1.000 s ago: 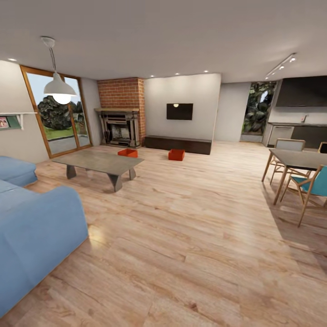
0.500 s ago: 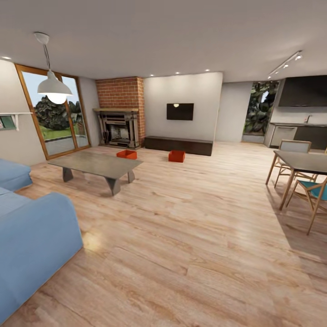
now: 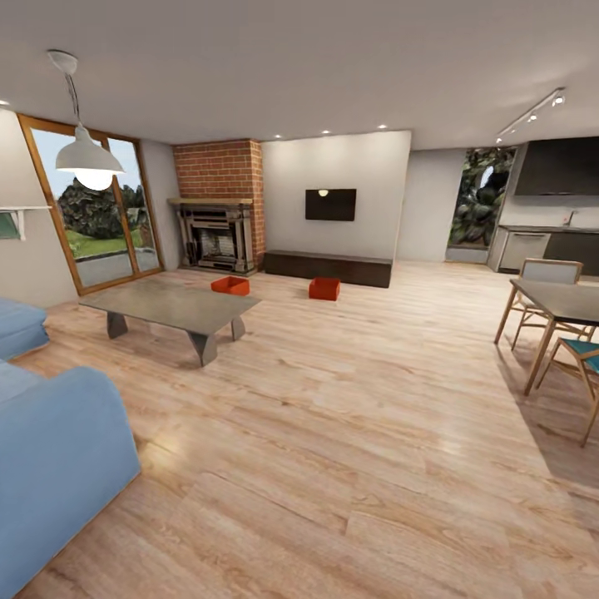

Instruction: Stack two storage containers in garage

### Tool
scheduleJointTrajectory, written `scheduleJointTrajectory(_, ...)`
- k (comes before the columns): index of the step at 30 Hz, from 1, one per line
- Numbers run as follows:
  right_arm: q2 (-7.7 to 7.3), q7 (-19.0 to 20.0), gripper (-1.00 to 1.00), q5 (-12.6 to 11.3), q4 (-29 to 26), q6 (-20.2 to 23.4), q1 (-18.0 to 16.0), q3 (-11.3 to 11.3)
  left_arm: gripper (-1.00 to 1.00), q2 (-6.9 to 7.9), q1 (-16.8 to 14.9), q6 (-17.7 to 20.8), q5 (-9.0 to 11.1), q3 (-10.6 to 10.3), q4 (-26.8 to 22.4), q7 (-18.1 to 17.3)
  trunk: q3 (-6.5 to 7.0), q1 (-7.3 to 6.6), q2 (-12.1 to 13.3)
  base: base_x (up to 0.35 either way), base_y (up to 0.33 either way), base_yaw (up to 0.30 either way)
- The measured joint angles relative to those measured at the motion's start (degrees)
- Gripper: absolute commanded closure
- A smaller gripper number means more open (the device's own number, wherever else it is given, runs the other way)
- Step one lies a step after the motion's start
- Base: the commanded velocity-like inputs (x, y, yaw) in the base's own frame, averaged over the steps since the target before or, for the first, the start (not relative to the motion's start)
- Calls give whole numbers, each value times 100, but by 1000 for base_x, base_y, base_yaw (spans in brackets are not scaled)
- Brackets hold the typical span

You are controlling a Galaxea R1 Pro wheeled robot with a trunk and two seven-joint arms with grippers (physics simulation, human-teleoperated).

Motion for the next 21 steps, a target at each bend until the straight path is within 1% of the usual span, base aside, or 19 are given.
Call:
scheduleJointTrajectory(4,2,-4,-100,-23,-1,0,1,1,-100,-1,0,1,0,0,0,0,0,0,0,322,0,-105)
scheduleJointTrajectory(16,2,-1,-100,-28,-1,-1,1,3,-100,1,0,2,0,0,1,0,0,0,0,322,0,-225)
scheduleJointTrajectory(21,3,-2,-100,-35,0,0,0,-1,-100,1,0,0,0,0,2,0,0,0,0,322,0,-44)
